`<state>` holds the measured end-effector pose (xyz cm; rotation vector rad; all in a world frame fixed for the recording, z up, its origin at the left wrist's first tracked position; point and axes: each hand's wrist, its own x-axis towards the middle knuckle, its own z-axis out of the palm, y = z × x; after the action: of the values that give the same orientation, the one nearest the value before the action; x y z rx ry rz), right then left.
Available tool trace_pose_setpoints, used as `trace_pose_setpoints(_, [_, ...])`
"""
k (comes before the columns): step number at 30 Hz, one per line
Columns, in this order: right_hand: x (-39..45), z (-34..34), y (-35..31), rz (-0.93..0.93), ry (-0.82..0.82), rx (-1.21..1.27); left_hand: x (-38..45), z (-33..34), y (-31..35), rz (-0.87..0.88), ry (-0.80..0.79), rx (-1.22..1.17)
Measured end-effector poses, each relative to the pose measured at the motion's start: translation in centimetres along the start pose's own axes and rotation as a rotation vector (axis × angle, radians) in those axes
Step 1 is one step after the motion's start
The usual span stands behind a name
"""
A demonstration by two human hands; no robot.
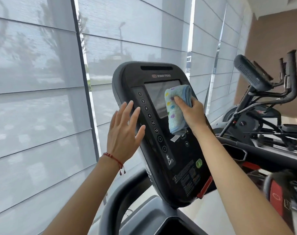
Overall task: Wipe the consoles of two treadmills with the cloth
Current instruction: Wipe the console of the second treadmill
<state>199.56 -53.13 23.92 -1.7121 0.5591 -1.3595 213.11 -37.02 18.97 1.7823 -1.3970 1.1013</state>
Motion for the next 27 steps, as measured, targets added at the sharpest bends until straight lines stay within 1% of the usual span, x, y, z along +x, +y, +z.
trace_pose_setpoints(5, [1.9,3.6,0.9,-0.077,0.008,-0.177,2.0,1.3,-1.0,0.052,-0.014,0.064])
trace_pose_setpoints(8, [1.9,5.8,2.2,-0.091,0.118,-0.211,2.3,2.2,-1.8,0.076,-0.017,0.087])
trace_pose_setpoints(10, [2.2,6.5,2.5,-0.095,0.15,-0.194,2.3,2.8,-1.9,0.087,0.001,0.083])
trace_pose_setpoints(13, [2.9,6.9,2.1,-0.12,0.133,-0.167,2.3,3.4,-1.6,0.094,0.035,0.057])
trace_pose_setpoints(21, [6.1,7.0,3.2,-0.305,0.084,-0.156,2.2,4.2,-1.6,0.089,0.118,-0.033])
trace_pose_setpoints(24, [8.4,6.0,4.2,-0.29,0.095,-0.18,2.2,4.2,-1.7,0.105,0.124,-0.016])
trace_pose_setpoints(27, [11.3,4.4,5.4,-0.234,0.148,-0.223,2.3,4.2,-1.9,0.125,0.12,0.001])
